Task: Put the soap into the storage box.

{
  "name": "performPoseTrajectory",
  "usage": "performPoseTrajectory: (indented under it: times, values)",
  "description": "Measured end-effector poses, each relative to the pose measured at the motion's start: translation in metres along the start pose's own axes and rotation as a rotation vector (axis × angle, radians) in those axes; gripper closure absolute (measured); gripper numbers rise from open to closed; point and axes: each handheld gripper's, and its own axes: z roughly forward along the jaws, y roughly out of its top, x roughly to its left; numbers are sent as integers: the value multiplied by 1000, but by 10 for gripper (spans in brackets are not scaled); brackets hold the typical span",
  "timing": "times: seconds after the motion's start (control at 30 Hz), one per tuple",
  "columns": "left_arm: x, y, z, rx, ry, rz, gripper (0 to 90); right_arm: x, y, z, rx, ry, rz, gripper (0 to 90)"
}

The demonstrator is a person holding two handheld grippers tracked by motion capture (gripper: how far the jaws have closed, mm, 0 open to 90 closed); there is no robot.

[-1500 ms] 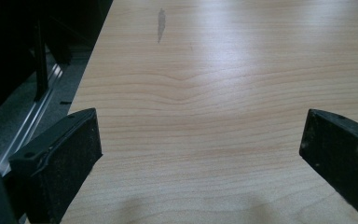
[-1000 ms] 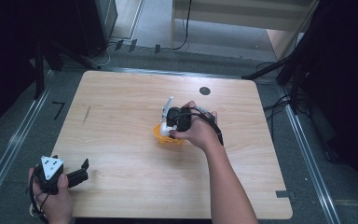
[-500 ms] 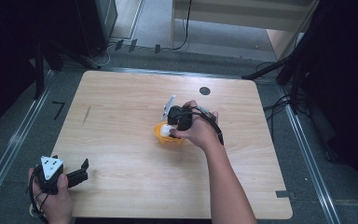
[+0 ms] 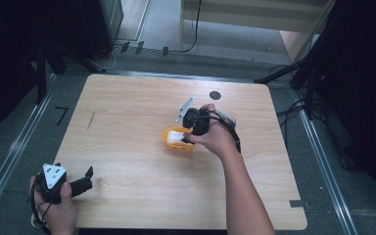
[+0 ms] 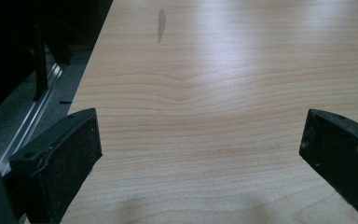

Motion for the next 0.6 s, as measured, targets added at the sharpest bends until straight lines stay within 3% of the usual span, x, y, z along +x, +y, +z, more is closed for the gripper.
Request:
performPoseTrajectory:
  times: [0.6]
  values:
    - [0,0,0,3,3,7,0,3,-36,-13,-28,-13,67,426]
